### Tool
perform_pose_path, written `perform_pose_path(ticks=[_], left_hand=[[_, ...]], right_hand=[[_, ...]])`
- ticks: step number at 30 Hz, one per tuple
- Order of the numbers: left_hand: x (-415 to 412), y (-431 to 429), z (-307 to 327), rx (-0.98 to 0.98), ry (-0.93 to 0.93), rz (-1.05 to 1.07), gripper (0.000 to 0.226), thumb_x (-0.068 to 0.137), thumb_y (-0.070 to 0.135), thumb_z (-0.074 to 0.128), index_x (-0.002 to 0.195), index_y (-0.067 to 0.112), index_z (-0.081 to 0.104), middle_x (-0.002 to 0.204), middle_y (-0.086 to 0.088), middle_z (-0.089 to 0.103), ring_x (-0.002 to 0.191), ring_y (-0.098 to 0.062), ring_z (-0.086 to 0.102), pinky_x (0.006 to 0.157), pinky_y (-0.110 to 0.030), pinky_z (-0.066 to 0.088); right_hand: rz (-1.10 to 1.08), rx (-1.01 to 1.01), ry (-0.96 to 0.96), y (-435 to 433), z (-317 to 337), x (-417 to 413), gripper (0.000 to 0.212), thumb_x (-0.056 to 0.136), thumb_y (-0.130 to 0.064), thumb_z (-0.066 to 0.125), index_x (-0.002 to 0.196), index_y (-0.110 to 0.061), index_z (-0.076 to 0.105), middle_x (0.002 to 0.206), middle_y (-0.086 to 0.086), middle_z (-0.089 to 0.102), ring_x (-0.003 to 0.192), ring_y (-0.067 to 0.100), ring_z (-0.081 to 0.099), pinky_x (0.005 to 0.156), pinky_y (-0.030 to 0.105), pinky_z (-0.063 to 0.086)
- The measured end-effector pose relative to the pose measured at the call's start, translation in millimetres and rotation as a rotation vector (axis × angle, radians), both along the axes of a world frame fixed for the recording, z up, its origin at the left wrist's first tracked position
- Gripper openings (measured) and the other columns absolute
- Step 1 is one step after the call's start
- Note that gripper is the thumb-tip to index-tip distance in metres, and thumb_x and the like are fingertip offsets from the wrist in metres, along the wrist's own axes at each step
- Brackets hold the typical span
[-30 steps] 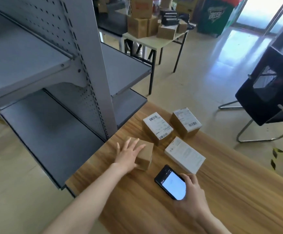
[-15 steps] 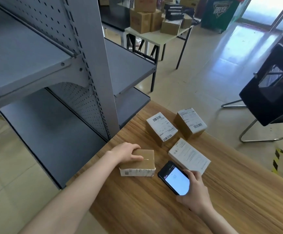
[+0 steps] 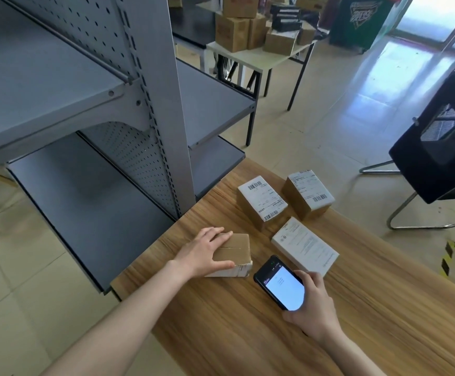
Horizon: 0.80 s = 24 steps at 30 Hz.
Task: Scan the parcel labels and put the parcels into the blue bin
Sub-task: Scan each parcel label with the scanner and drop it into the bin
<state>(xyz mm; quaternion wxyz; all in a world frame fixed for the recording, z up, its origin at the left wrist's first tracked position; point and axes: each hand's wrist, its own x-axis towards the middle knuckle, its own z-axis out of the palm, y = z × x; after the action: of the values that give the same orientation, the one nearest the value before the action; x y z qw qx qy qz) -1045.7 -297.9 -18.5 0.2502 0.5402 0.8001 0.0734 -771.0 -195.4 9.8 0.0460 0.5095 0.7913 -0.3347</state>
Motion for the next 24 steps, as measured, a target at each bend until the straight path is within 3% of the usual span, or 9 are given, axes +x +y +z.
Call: perform_pose_path(ticks=[3, 6, 9, 14, 17, 20, 24], left_hand=[[-3, 4, 4, -0.030, -0.022, 0.015, 0.088, 0.077, 0.082, 0.044, 0.151, 0.043, 0.016, 0.158, 0.014, 0.014, 0.144, -0.011, 0.011, 0.106, -0.054, 0.036], [-5, 10, 7, -0.062, -0.005, -0.006, 0.097, 0.074, 0.079, 0.054, 0.152, 0.040, 0.013, 0.158, 0.013, 0.015, 0.142, -0.013, 0.016, 0.105, -0.050, 0.039], [-9, 15, 8, -0.068, -0.005, 0.014, 0.098, 0.075, 0.070, 0.063, 0.153, 0.037, 0.013, 0.152, 0.010, 0.028, 0.132, -0.015, 0.031, 0.100, -0.042, 0.045], [-17, 18, 7, -0.130, -0.199, 0.163, 0.094, 0.072, 0.074, 0.061, 0.150, 0.034, 0.027, 0.138, 0.003, 0.049, 0.119, -0.015, 0.052, 0.095, -0.038, 0.050], [-20, 15, 5, -0.023, -0.282, 0.249, 0.087, 0.076, 0.062, 0.068, 0.149, 0.034, 0.031, 0.144, 0.001, 0.044, 0.125, -0.017, 0.048, 0.100, -0.040, 0.046], [-14, 7, 0, 0.163, -0.267, 0.319, 0.090, 0.079, 0.040, 0.075, 0.150, 0.040, 0.019, 0.145, 0.001, 0.038, 0.123, -0.013, 0.043, 0.093, -0.038, 0.044], [-3, -7, -10, 0.213, -0.258, 0.328, 0.098, 0.068, 0.042, 0.083, 0.148, 0.030, 0.028, 0.142, 0.003, 0.032, 0.122, -0.009, 0.034, 0.106, -0.041, 0.039]], right_hand=[[-0.003, 0.001, 0.003, -2, 1, 2, 0.105, 0.054, -0.026, 0.087, 0.143, -0.027, 0.032, 0.141, -0.006, 0.032, 0.121, 0.026, 0.044, 0.096, 0.042, 0.051], [-0.015, -0.005, 0.000, -1, 2, 5, 0.105, 0.054, -0.025, 0.087, 0.143, -0.026, 0.032, 0.142, -0.005, 0.032, 0.122, 0.026, 0.043, 0.097, 0.043, 0.050], [-0.026, 0.000, 0.001, -1, 3, 6, 0.106, 0.054, -0.026, 0.087, 0.144, -0.025, 0.032, 0.143, -0.005, 0.031, 0.122, 0.027, 0.043, 0.097, 0.044, 0.050], [-0.022, 0.016, -0.002, -2, 4, 6, 0.104, 0.054, -0.028, 0.085, 0.144, -0.026, 0.031, 0.142, -0.008, 0.030, 0.114, 0.027, 0.046, 0.093, 0.041, 0.050], [-0.020, 0.020, -0.008, -3, 4, 4, 0.105, 0.054, -0.029, 0.085, 0.143, -0.029, 0.031, 0.140, -0.009, 0.030, 0.112, 0.026, 0.046, 0.094, 0.040, 0.049], [-0.014, 0.006, -0.010, -6, 2, 2, 0.105, 0.053, -0.029, 0.086, 0.142, -0.031, 0.031, 0.138, -0.009, 0.031, 0.112, 0.025, 0.046, 0.093, 0.039, 0.050], [0.014, 0.008, -0.018, -8, 0, 2, 0.104, 0.051, -0.032, 0.084, 0.142, -0.032, 0.032, 0.135, -0.011, 0.031, 0.108, 0.027, 0.047, 0.090, 0.038, 0.050]])
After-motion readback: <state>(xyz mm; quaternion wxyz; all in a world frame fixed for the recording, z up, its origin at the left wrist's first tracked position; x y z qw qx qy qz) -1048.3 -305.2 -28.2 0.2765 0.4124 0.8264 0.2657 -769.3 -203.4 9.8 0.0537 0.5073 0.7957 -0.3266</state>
